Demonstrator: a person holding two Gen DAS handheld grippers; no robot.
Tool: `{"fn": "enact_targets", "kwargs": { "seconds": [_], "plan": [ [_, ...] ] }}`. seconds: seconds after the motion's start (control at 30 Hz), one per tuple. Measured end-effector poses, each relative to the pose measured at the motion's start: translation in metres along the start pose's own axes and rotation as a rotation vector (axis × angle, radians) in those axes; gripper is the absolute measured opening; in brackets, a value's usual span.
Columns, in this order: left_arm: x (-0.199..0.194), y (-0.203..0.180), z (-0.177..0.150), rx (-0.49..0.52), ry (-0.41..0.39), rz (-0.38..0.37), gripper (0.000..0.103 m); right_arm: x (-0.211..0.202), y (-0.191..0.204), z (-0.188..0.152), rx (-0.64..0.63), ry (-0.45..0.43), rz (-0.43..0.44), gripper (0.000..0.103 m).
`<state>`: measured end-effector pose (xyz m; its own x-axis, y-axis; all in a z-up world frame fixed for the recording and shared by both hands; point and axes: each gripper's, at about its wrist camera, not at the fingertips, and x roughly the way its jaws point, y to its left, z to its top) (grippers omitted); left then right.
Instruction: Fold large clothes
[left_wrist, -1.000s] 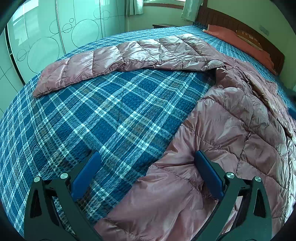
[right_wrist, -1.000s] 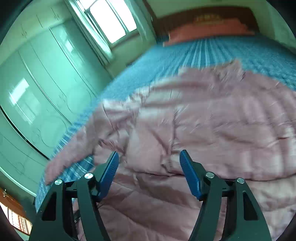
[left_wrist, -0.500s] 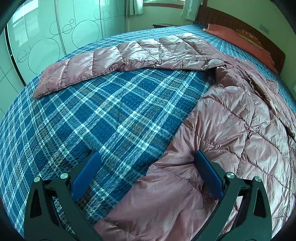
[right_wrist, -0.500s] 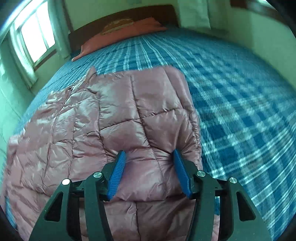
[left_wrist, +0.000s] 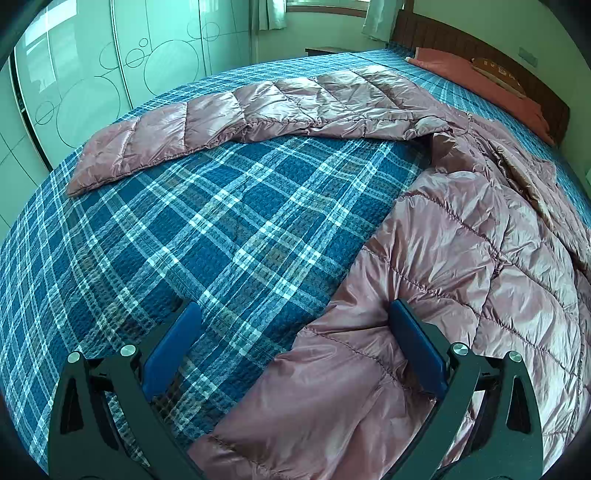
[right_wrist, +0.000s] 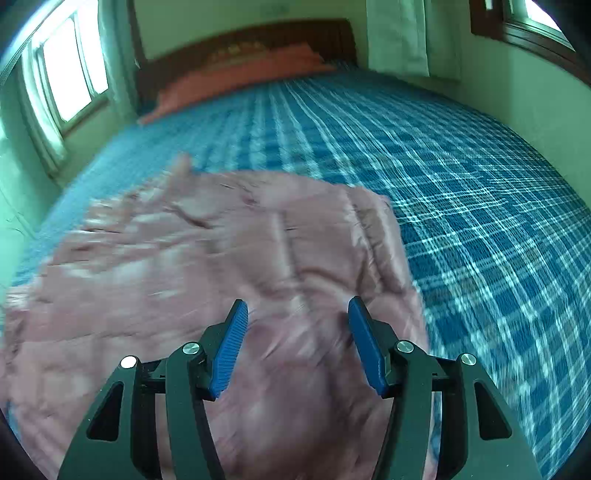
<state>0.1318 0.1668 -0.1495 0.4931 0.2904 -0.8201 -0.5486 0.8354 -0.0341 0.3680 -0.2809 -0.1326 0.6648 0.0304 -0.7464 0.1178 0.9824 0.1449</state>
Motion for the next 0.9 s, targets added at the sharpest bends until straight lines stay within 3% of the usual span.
{"fn": "enact_targets", "kwargs": {
  "seconds": [0.1,0.23,0.37,0.43,0.5,0.63,0.73,0.8,0.9],
  "plan": [
    [0.001,0.001,0.0,-0.003,0.001,-0.005,0.101,-0.014,0.009,-0.017,-0.034,-0.025,-0.014,0.057],
    [0.002,0.007,0.002,-0.019,0.007,-0.03,0.101,0.011,0.006,-0.034,-0.043,0.018,-0.027,0.058],
    [-0.003,0.033,0.009,-0.064,0.027,-0.139,0.101,0.008,0.016,-0.035,-0.078,0.014,-0.057,0.061],
    [-0.011,0.06,0.018,-0.152,0.018,-0.223,0.101,0.008,0.014,-0.034,-0.068,0.007,-0.04,0.062],
    [-0.017,0.09,0.03,-0.232,-0.038,-0.249,0.101,0.006,0.013,-0.035,-0.061,0.004,-0.025,0.063],
    [-0.002,0.153,0.054,-0.362,-0.1,-0.221,0.098,0.006,0.017,-0.037,-0.076,-0.001,-0.038,0.064],
    [0.022,0.203,0.065,-0.506,-0.114,-0.197,0.078,0.006,0.018,-0.037,-0.08,-0.003,-0.04,0.064],
    [0.039,0.223,0.069,-0.569,-0.099,-0.204,0.078,0.006,0.018,-0.037,-0.078,-0.004,-0.038,0.065],
    [0.051,0.251,0.078,-0.632,-0.146,-0.228,0.081,0.006,0.018,-0.036,-0.08,-0.004,-0.04,0.065]
  ]
}}
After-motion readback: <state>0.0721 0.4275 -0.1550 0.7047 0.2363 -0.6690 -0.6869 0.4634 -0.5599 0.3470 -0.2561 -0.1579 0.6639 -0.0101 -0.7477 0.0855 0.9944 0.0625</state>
